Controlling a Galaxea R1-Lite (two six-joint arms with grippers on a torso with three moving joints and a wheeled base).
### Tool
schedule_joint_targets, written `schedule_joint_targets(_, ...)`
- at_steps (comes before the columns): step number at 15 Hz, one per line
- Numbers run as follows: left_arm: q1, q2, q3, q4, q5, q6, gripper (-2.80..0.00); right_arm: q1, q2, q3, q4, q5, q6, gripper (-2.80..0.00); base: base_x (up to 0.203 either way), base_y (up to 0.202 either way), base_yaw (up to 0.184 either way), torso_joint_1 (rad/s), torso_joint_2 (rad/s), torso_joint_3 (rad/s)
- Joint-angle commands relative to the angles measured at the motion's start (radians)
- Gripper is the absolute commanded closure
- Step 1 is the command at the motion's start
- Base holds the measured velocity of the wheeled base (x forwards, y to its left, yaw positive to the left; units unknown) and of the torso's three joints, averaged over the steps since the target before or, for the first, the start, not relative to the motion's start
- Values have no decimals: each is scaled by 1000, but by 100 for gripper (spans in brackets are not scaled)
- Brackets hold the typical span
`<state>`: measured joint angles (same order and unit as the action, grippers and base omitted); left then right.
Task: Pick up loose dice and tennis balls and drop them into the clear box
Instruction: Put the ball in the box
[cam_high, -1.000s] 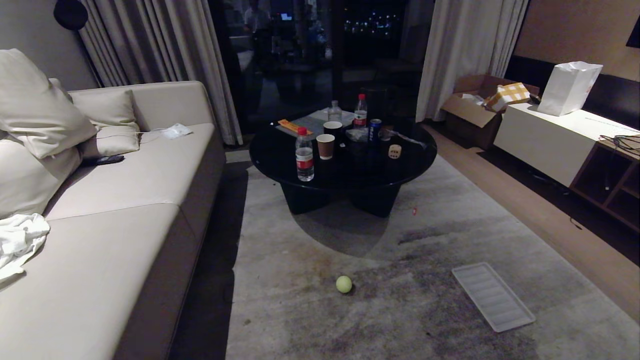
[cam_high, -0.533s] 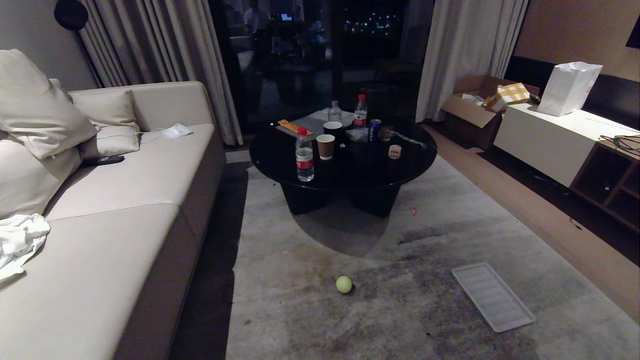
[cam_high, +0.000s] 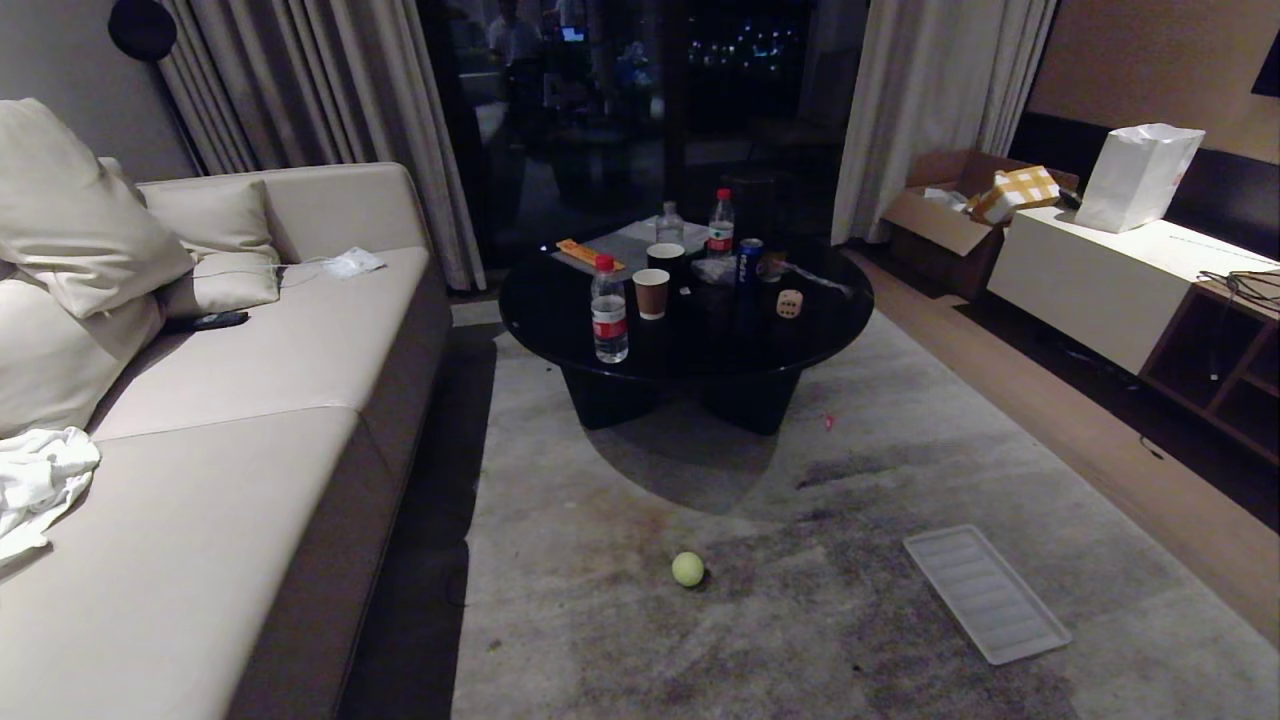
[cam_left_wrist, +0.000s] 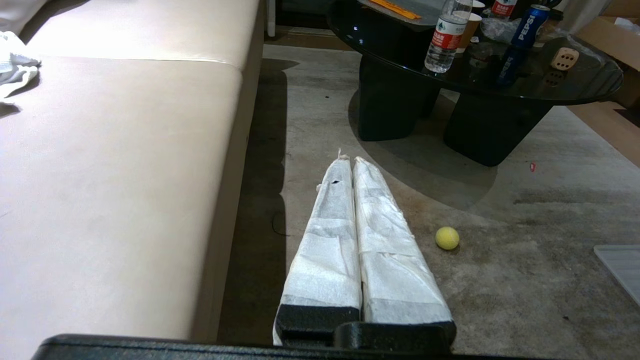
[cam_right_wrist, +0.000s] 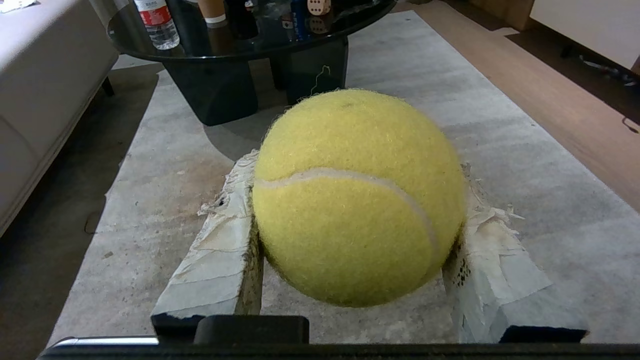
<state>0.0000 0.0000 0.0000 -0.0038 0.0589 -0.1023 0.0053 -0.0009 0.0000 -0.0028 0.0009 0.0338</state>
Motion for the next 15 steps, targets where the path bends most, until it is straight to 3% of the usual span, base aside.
schedule_joint_targets(1,0,1,2,-1,1,-1,0,1,2,0,0,1,0,0,0,0,0,0,0,0)
schedule_joint_targets(10,0,0,2,-1,4,-7,0,1,2,1,0,1,0,0,0,0,0,0,0,0)
schedule_joint_targets(15,0,2,2,-1,4,-8,0,1,1,1,0,1,0,0,167,0,-1,-1,2,2)
